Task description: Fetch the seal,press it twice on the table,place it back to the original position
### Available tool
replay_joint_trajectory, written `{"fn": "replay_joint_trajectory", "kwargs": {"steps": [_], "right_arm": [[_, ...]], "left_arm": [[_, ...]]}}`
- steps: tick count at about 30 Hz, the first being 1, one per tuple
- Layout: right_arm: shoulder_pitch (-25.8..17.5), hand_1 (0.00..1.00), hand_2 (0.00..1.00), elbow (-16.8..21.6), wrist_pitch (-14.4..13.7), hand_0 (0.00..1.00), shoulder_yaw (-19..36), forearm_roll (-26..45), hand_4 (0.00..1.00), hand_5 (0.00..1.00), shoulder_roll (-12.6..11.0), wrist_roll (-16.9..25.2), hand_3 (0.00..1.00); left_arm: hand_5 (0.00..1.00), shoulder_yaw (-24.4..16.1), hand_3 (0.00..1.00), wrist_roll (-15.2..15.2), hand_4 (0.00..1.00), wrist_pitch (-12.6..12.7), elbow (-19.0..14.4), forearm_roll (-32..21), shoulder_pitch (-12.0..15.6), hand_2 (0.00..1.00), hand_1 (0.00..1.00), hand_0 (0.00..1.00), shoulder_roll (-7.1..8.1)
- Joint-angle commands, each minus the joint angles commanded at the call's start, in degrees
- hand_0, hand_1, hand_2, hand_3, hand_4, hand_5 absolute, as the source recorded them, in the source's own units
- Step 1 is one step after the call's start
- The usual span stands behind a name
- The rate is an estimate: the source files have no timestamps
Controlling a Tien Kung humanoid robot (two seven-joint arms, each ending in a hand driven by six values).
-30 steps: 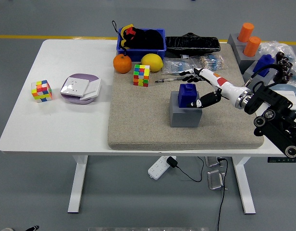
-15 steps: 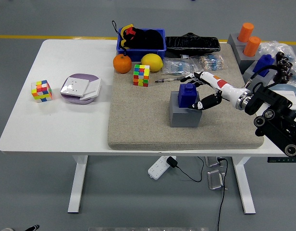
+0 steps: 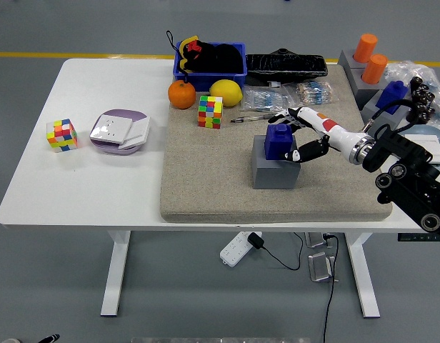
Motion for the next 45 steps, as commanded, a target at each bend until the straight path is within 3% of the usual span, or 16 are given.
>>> {"fn": "replay_joint_trajectory", "kwargs": {"steps": [4, 5, 10, 11, 16, 17, 33, 40, 45], "right_arm": [[0.0, 0.557, 0.571, 0.02, -0.57, 0.607, -0.34, -0.02, 0.817, 0.002, 0.04, 0.22, 0.674], [0.0, 0.459, 0.467, 0.01, -0.6, 0.561, -0.39, -0.05, 0.769, 0.002, 0.05, 0.24, 0.542], [-0.07, 0.459, 0.467, -0.06, -0.87, 0.561, -0.91, -0.21, 0.769, 0.002, 0.03, 0.34, 0.542], [-0.08, 0.412, 0.417, -0.1, -1.02, 0.538, -1.03, -0.22, 0.75, 0.002, 0.03, 0.45, 0.467], [-0.08, 0.412, 0.417, -0.28, -2.04, 0.538, -1.39, 0.19, 0.75, 0.002, 0.13, 1.11, 0.467], [-0.07, 0.363, 0.377, -0.27, -2.25, 0.51, -1.44, 0.27, 0.736, 0.002, 0.12, 1.25, 0.391], [-0.01, 0.35, 0.362, 4.04, -1.23, 0.492, 1.78, 0.0, 0.738, 0.002, -1.36, 0.43, 0.374], [-1.23, 0.344, 0.357, 7.42, -0.72, 0.489, 6.41, -1.73, 0.737, 0.002, -4.6, -0.08, 0.37], [-3.62, 0.344, 0.358, 6.91, -0.9, 0.492, 10.72, -1.98, 0.728, 0.002, -6.89, -0.19, 0.371]], "left_arm": [[0.423, -0.08, 0.819, -0.04, 0.724, -0.02, -0.03, 0.06, -0.03, 0.782, 0.809, 0.816, -0.05], [0.421, -0.08, 0.819, -0.05, 0.726, -0.03, -0.04, 0.06, -0.03, 0.782, 0.809, 0.816, -0.05], [0.421, 0.03, 0.819, -0.03, 0.726, -0.12, -0.02, -0.03, 0.05, 0.782, 0.809, 0.816, 0.01], [0.42, 0.09, 0.82, -0.03, 0.726, -0.14, -0.01, -0.08, 0.07, 0.782, 0.809, 0.817, 0.01], [0.42, 0.26, 0.82, -0.01, 0.726, -0.2, -0.01, -0.19, -0.01, 0.782, 0.809, 0.817, 0.03], [0.419, 0.3, 0.819, -0.01, 0.726, -0.2, 0.0, -0.19, -0.04, 0.782, 0.809, 0.817, 0.03], [0.419, 0.1, 0.82, -0.06, 0.728, -0.13, -0.05, -0.06, 0.26, 0.782, 0.809, 0.817, 0.23], [0.418, -0.05, 0.82, -0.07, 0.728, -0.15, 0.03, -0.05, 0.27, 0.782, 0.81, 0.817, 0.15], [0.419, -0.03, 0.819, -0.06, 0.729, -0.21, 0.14, -0.22, 0.47, 0.782, 0.81, 0.817, 0.08]]}}
